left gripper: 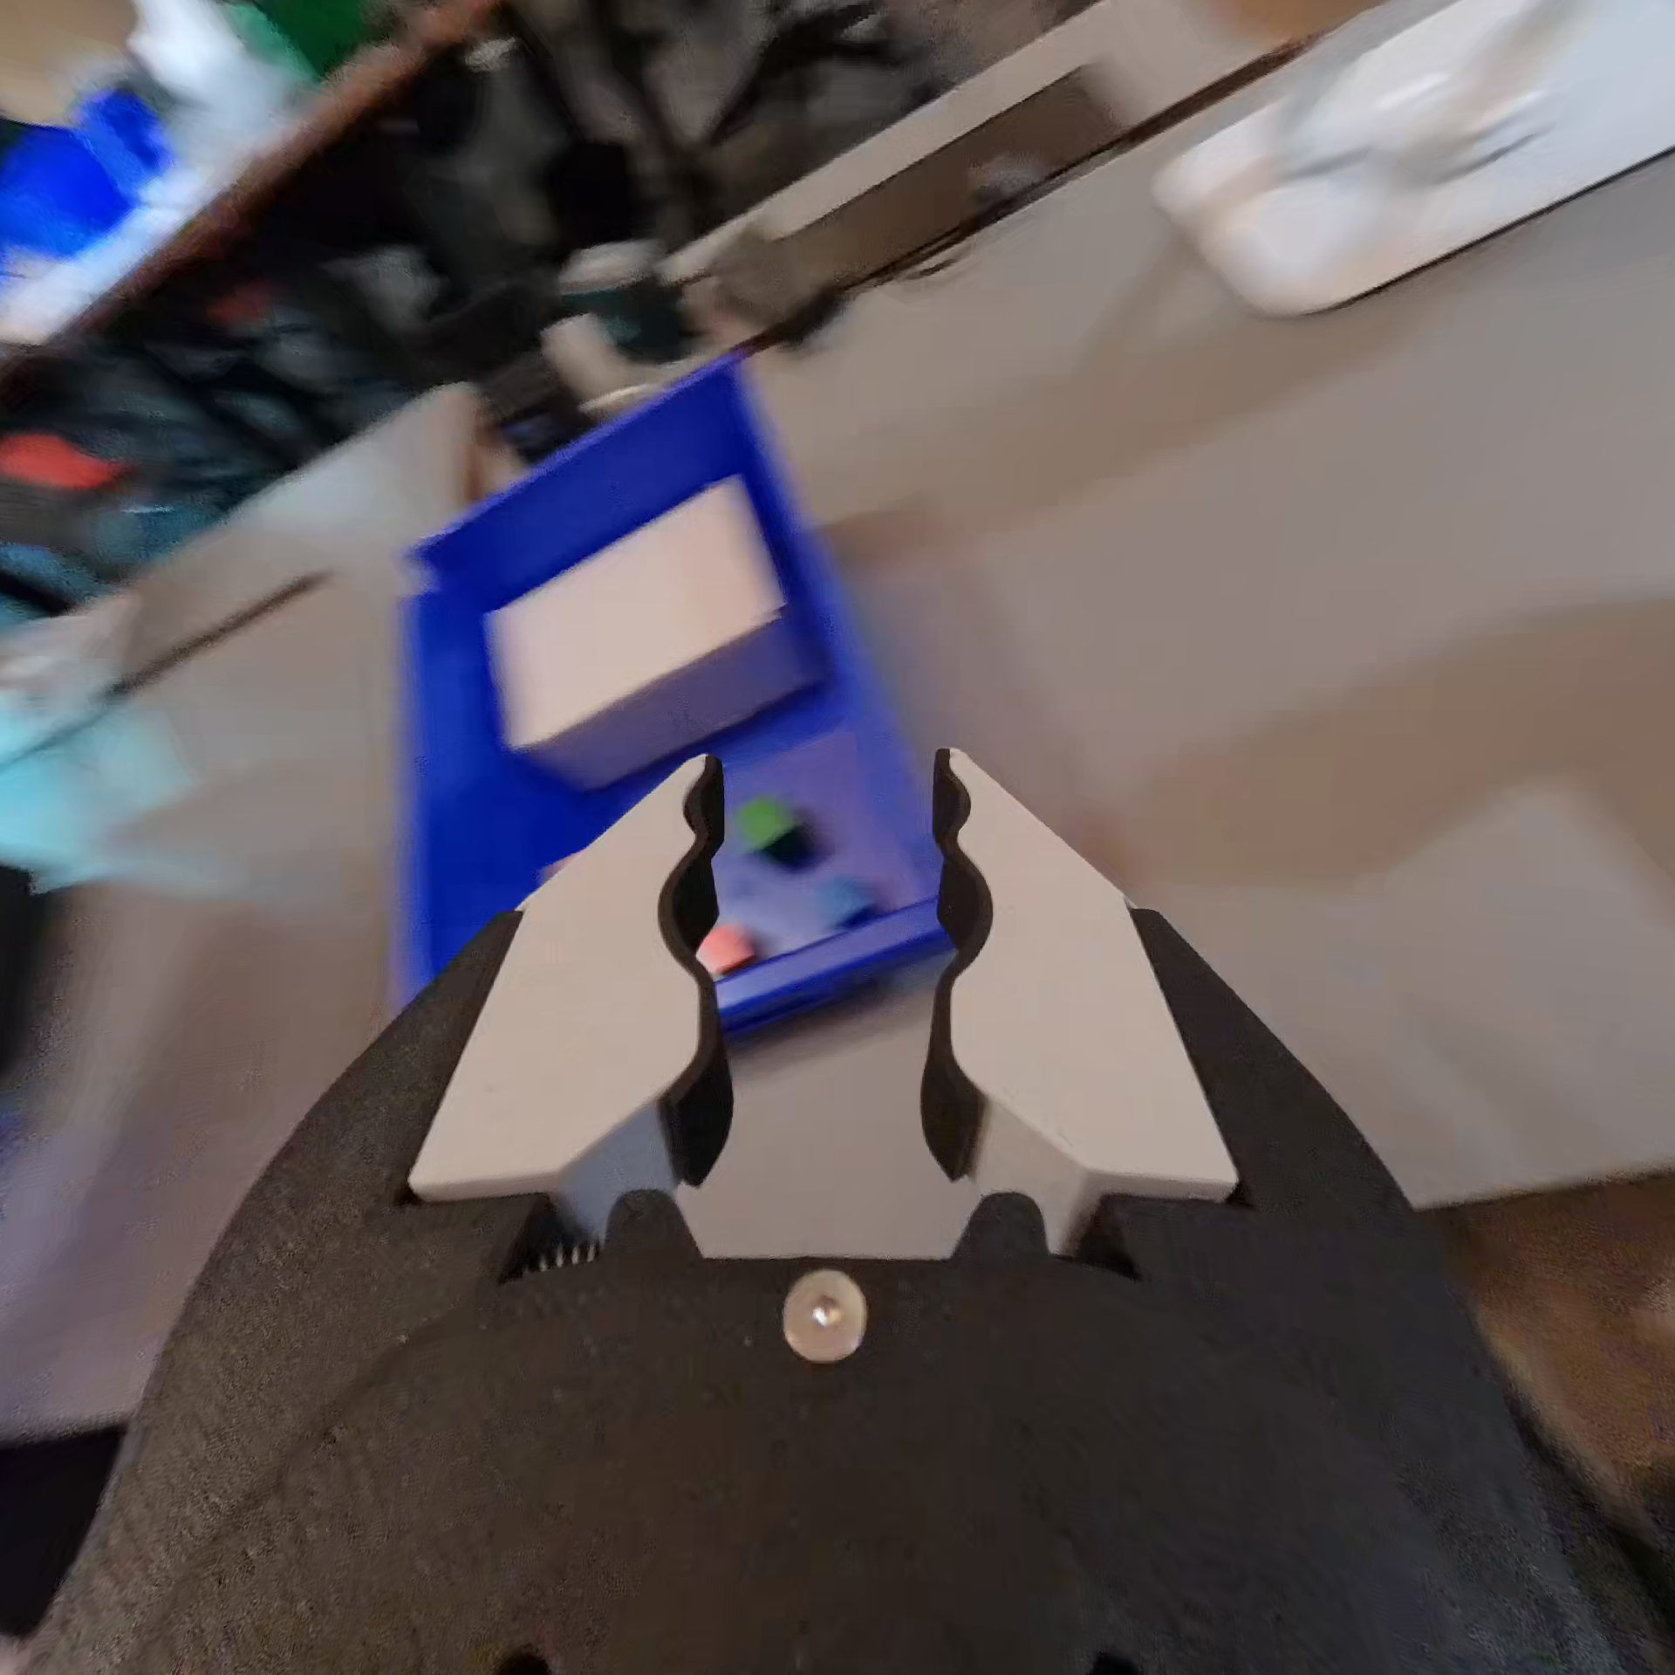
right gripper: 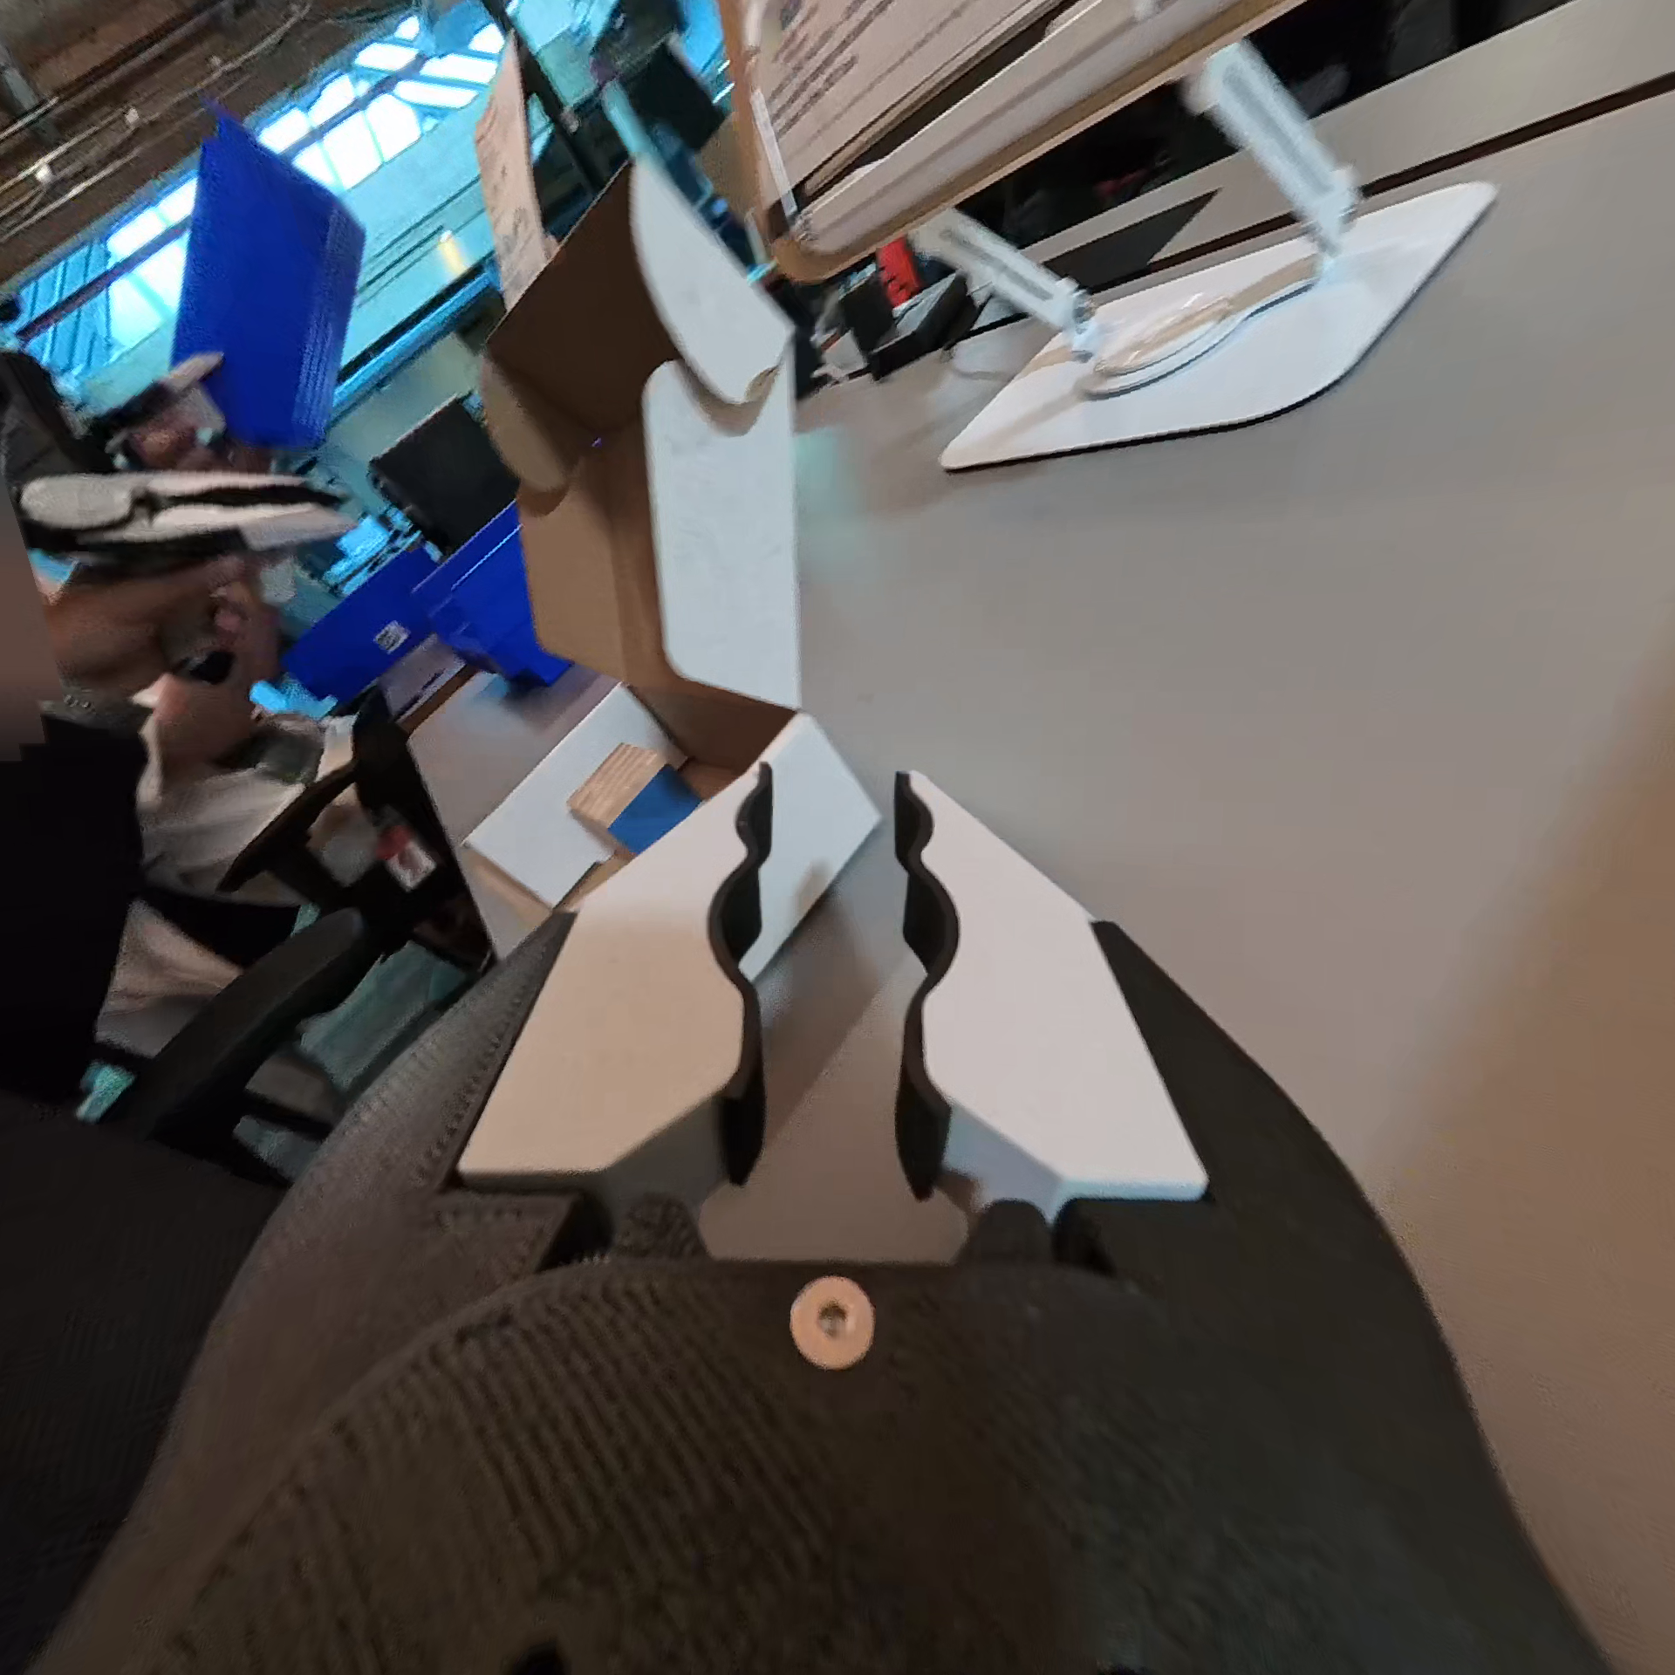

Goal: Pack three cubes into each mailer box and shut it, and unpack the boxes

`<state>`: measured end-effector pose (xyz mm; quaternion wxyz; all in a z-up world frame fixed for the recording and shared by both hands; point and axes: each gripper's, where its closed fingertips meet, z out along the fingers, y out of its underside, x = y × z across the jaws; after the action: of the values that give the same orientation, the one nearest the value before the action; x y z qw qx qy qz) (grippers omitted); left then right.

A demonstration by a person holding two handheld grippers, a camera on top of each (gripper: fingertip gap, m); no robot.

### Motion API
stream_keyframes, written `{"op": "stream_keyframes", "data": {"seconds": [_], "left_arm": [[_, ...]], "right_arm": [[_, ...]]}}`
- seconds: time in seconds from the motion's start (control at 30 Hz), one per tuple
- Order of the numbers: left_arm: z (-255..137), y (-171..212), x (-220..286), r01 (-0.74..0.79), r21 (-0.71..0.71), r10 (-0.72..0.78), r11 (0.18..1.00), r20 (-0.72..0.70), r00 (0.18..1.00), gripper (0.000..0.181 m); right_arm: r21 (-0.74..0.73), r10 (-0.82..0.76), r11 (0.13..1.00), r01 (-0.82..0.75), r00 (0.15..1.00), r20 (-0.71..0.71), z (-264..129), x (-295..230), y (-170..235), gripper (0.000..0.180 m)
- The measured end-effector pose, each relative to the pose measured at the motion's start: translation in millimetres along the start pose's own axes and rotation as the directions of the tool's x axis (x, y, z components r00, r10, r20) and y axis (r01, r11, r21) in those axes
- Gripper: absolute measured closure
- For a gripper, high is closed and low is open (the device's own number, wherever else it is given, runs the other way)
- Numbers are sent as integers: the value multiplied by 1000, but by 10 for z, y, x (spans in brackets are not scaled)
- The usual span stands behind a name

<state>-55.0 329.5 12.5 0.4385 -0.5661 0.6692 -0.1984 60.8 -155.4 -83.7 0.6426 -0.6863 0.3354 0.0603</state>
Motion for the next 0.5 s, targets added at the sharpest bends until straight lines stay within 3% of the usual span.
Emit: {"op": "stream_keyframes", "data": {"seconds": [0.1, 0.17, 0.23, 0.37, 0.5], "left_arm": [[86, 358, -688, -95, -182, 116, 979, 109, 987, 140], [205, 548, -820, -146, -276, 165, 950, 47, 985, 147], [350, 643, -734, -207, -284, 186, 936, -99, 978, 150], [659, 646, -735, -101, -245, 51, 964, -203, 978, 151], [859, 912, -879, -58, -374, -18, 926, -197, 980, 153]], "right_arm": [[71, 68, 995, -63, 995, -69, -91, 222, -119, 155], [118, 127, 986, -115, 987, -102, -149, 355, -181, 156], [149, 164, 978, -145, 978, -130, -181, 449, -211, 157], [146, 160, 980, -137, 974, -159, -134, 495, -224, 157], [120, 133, 986, -116, 980, -148, -29, 488, -237, 158]]}}
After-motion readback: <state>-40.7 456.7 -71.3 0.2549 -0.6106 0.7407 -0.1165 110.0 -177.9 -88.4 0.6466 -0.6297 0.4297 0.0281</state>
